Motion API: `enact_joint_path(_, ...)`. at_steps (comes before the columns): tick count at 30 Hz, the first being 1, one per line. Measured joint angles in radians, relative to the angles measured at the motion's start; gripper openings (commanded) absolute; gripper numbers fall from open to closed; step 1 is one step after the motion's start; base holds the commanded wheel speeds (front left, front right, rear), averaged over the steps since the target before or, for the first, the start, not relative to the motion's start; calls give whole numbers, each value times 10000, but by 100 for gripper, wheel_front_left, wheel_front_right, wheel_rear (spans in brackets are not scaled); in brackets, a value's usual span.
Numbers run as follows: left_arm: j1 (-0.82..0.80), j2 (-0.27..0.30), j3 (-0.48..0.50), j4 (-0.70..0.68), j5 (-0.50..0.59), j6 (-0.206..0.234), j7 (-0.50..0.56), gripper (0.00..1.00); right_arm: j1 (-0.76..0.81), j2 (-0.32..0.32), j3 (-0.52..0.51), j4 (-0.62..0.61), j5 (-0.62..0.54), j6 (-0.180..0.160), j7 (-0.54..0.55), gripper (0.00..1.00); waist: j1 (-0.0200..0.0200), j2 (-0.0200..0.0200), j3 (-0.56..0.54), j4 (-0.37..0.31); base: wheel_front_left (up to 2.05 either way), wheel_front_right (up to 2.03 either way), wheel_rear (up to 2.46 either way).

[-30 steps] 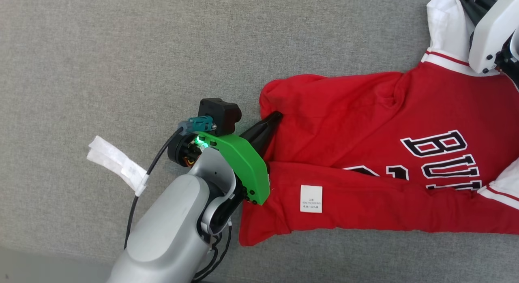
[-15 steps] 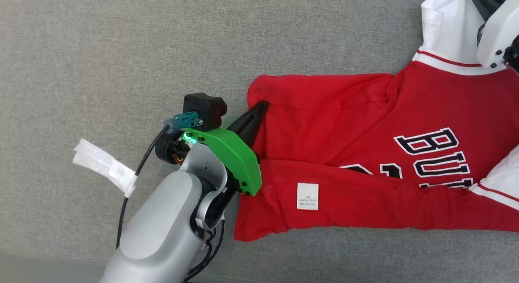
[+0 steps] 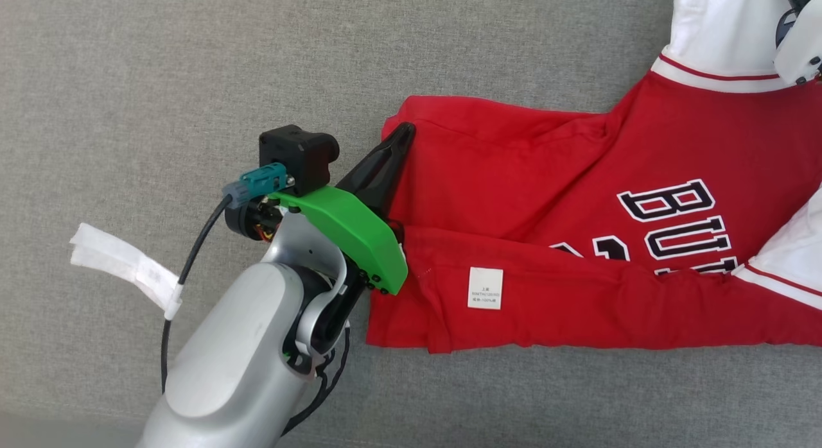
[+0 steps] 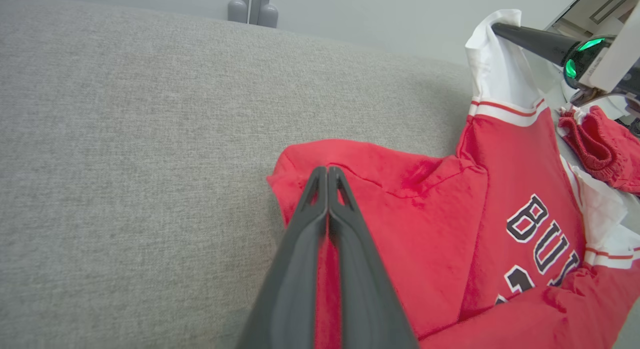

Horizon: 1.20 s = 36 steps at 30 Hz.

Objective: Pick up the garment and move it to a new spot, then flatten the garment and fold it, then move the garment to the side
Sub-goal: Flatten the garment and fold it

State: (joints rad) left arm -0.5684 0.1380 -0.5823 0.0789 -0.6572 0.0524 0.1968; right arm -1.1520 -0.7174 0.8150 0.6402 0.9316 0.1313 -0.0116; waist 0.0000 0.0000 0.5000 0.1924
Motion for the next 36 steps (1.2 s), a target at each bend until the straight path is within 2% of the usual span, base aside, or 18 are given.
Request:
enact_joint_path(7, 53, 238, 278, -240, -13, 219, 38, 0, 242, -339, 12, -495, 454, 0, -788, 0, 0, 0, -198, -208, 0, 0, 0)
enact_joint_path(13, 288, 374, 491, -82, -132, 332, -136, 0, 798, -907, -100, -1406, 809, 0, -1542, 0, 0, 0, -317, -457, 0, 0, 0)
enact_joint_path(17, 496, 374, 587, 127, -278, 290, -359, 0, 1704, -1302, -207, -2240, 1034, 0, -2031, 0, 0, 0, -469, -593, 0, 0, 0)
enact_joint_path(24, 893, 495, 819, 288, -422, 255, -779, 0, 3770, -1687, -1099, -3653, 1306, 0, -2452, 0, 0, 0, -876, -903, 0, 0, 0)
enact_joint_path(29, 1497, 662, 878, 75, -537, 213, -966, 0, 5649, -1605, -2568, -4403, 1361, 0, -2500, 0, 0, 0, -1327, -1128, 0, 0, 0)
enact_joint_path(36, 2337, 886, 890, -203, -757, 311, -1018, 0, 7954, -794, -3739, -4968, 930, -2, -2500, 0, 0, 0, -1929, -1471, 0, 0, 0)
